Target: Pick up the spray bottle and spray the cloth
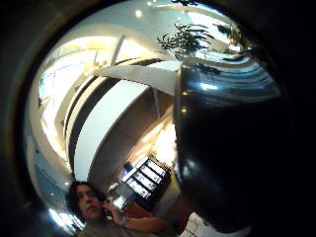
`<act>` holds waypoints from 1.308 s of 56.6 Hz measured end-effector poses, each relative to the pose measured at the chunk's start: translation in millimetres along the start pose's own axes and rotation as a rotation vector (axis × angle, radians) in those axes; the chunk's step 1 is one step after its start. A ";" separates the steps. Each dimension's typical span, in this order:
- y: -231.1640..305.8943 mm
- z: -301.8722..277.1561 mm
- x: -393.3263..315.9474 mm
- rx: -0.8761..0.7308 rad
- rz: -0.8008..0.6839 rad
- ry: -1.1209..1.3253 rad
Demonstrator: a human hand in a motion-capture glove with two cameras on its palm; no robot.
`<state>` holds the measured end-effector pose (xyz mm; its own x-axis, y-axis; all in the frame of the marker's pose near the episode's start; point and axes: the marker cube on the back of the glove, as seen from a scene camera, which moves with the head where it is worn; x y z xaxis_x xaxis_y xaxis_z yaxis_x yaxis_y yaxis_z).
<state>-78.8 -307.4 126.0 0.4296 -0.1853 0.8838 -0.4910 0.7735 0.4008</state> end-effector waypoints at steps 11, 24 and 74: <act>-14.9 12.0 8.8 -0.124 0.188 -0.073; -6.5 -11.3 -6.8 0.013 0.203 -0.153; 18.8 7.3 -134.3 -1.352 0.582 0.676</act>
<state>-151.2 -272.4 16.6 0.8504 0.3121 0.4237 0.1357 0.6478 -0.7497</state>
